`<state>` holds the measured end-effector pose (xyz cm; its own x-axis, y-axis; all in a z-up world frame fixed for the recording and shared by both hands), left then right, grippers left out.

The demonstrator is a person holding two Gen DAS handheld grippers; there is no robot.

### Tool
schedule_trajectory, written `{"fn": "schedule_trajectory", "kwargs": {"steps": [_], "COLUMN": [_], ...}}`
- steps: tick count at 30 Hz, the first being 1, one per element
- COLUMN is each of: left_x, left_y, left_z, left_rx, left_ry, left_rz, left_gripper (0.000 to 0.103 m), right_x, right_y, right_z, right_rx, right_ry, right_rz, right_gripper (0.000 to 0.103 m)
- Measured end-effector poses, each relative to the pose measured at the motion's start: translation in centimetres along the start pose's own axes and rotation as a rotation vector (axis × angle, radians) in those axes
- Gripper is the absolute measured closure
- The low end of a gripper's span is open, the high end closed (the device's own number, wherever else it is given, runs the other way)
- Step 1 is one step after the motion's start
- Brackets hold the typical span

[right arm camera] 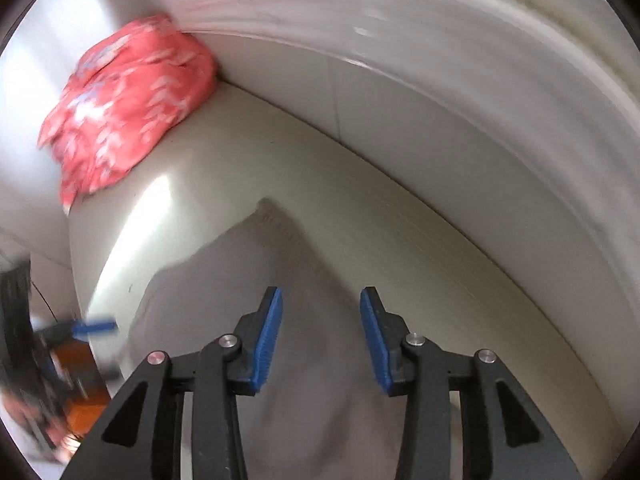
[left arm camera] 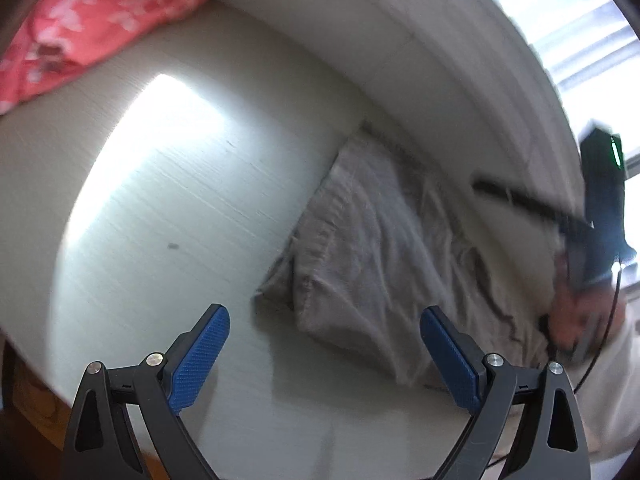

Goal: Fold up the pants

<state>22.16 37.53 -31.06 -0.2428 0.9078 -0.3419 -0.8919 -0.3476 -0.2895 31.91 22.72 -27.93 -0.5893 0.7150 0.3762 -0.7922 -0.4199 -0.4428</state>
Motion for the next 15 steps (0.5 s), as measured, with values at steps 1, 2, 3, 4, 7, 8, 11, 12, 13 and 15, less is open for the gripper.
{"fn": "schedule_trajectory", "kwargs": {"steps": [1, 2, 3, 4, 7, 8, 11, 12, 13, 15], "left_x": [0.8, 2.0, 3.0, 4.3, 6.7, 7.3, 8.7, 9.0, 8.8, 8.9], "left_y": [0.1, 0.2, 0.3, 0.3, 0.5, 0.7, 1.1, 1.3, 1.4, 1.8], "left_z": [1.1, 2.4, 2.8, 3.5, 4.1, 4.1, 4.7, 4.9, 5.0, 5.1], "left_rx": [-0.021, -0.048, -0.058, -0.067, -0.076, -0.075, -0.089, -0.098, -0.107, -0.113], "left_ry": [-0.012, -0.035, -0.051, -0.07, -0.108, -0.118, -0.135, -0.138, -0.139, -0.14], "left_rz": [0.013, 0.033, 0.044, 0.058, 0.107, 0.124, 0.162, 0.167, 0.171, 0.179], "left_gripper": [0.005, 0.005, 0.005, 0.005, 0.005, 0.005, 0.005, 0.005, 0.005, 0.005], "right_x": [0.9, 3.0, 4.5, 6.9, 11.8, 12.7, 14.1, 14.1, 13.6, 13.0], "right_y": [0.8, 1.7, 2.2, 3.0, 4.1, 4.4, 4.8, 4.9, 5.5, 5.4], "right_z": [0.7, 1.0, 1.1, 0.6, -2.8, -3.9, -6.1, -7.0, -7.4, -8.5], "right_rx": [-0.003, -0.007, -0.011, -0.014, 0.051, 0.085, 0.149, 0.176, 0.196, 0.223], "right_ry": [-0.003, -0.01, -0.01, -0.021, -0.076, -0.089, -0.122, -0.113, -0.107, -0.114], "right_rz": [0.027, 0.069, 0.1, 0.148, 0.245, 0.264, 0.295, 0.303, 0.297, 0.262], "right_gripper": [0.064, 0.061, 0.06, 0.06, 0.06, 0.06, 0.06, 0.06, 0.06, 0.075]}}
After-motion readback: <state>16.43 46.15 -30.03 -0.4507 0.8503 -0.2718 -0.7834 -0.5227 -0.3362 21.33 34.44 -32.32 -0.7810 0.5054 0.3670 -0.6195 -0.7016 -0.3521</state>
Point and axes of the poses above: each gripper's, at about its wrist camera, not at the fingertips, and z roughly against the way its jaws point, x to its left, y to its underside, the point moved 8 cm from there along -z, roughly the way its jaws point, and after that the axes turned 13 degrees about -y, right-handed, at the moved point
